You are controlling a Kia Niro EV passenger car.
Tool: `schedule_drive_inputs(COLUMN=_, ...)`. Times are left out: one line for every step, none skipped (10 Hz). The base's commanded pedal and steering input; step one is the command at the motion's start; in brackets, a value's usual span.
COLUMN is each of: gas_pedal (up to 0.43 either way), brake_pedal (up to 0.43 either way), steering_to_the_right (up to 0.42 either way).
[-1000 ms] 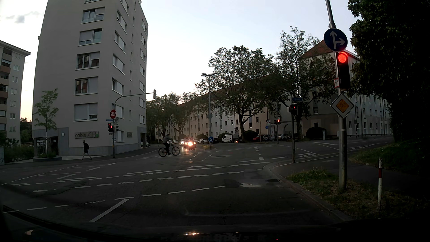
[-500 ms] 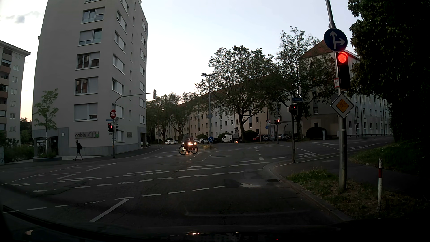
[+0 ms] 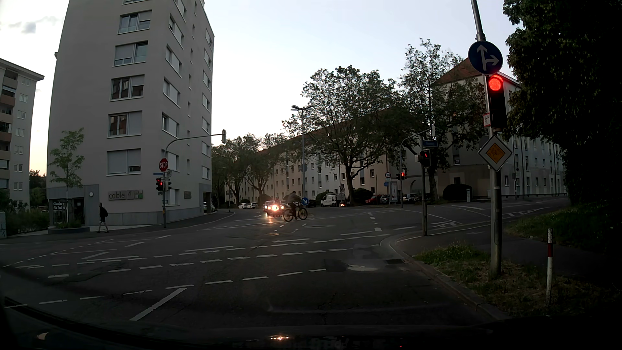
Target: Follow the waypoints while adhering to traffic rules and regulations
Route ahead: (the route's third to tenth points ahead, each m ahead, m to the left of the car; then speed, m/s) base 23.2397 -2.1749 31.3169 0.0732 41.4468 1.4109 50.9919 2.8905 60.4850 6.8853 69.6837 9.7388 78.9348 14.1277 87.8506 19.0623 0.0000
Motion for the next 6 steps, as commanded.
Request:
schedule_drive_inputs(gas_pedal=0.000, brake_pedal=0.244, steering_to_the_right=0.000)
schedule_drive_inputs(gas_pedal=0.000, brake_pedal=0.244, steering_to_the_right=0.000)
schedule_drive_inputs(gas_pedal=0.000, brake_pedal=0.244, steering_to_the_right=0.000)
schedule_drive_inputs(gas_pedal=0.000, brake_pedal=0.238, steering_to_the_right=0.000)
schedule_drive_inputs(gas_pedal=0.000, brake_pedal=0.244, steering_to_the_right=0.000)
schedule_drive_inputs(gas_pedal=0.000, brake_pedal=0.244, steering_to_the_right=0.000)
